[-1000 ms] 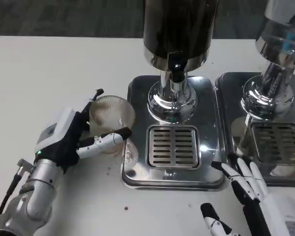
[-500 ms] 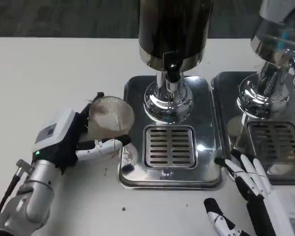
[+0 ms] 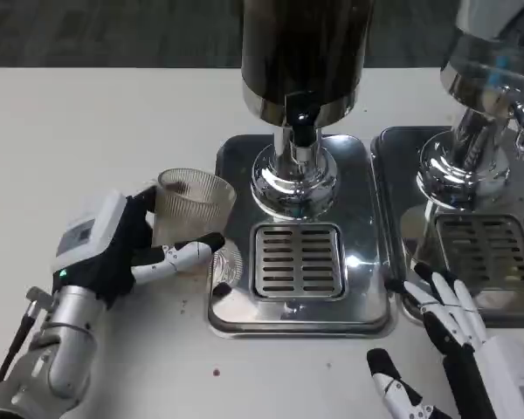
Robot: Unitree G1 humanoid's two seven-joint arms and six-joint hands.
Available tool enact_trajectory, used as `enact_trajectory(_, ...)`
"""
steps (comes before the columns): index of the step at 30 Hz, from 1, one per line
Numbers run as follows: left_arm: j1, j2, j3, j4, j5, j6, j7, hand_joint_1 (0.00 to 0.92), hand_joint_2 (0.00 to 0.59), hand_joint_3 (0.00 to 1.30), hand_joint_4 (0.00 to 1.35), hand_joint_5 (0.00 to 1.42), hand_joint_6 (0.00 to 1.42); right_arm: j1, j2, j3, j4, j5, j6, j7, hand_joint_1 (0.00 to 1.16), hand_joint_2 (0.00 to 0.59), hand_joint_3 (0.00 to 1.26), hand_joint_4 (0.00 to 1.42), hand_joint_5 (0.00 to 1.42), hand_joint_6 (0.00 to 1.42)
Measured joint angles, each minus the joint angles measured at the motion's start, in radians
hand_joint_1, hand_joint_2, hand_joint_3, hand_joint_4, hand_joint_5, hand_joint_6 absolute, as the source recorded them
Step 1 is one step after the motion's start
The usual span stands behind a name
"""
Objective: Grasp the cup under the faucet to collect the drink, then remove the cup.
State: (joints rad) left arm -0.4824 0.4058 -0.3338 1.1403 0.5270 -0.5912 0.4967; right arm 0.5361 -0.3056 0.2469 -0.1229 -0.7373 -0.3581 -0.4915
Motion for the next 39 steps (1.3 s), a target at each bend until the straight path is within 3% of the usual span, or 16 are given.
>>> enact_trajectory(10, 0.030, -0.014, 0.023, 0.010, -0.011, -0.014, 0.051, 0.348, 0.150, 0.61, 0.80, 1.07, 1.26, -0.011, 0.000, -0.004, 0.013, 0.009, -0.010, 0.000, 0.27, 0.387, 0.21, 0.06, 0.02, 0.21)
enact_trajectory(23, 0.074, -0.020, 0.067, 0.003, -0.017, -0.081, 0.079, 0.335, 0.155, 0.64, 0.83, 1.09, 1.29, -0.017, -0.001, -0.009, 0.037, 0.018, -0.025, 0.000, 0.27, 0.387, 0.21, 0.06, 0.03, 0.22)
enact_trajectory(33, 0.107, -0.024, 0.111, -0.150, -0.020, -0.198, 0.090, 0.326, 0.160, 0.64, 0.83, 1.09, 1.30, -0.017, 0.003, -0.010, 0.037, 0.018, -0.037, 0.000, 0.27, 0.387, 0.21, 0.07, 0.03, 0.22)
enact_trajectory(39, 0.127, -0.046, 0.118, -0.210, -0.025, -0.216, 0.058, 0.320, 0.157, 0.64, 0.83, 1.09, 1.30, -0.014, 0.008, -0.011, 0.037, 0.018, -0.038, 0.000, 0.27, 0.387, 0.21, 0.07, 0.04, 0.22)
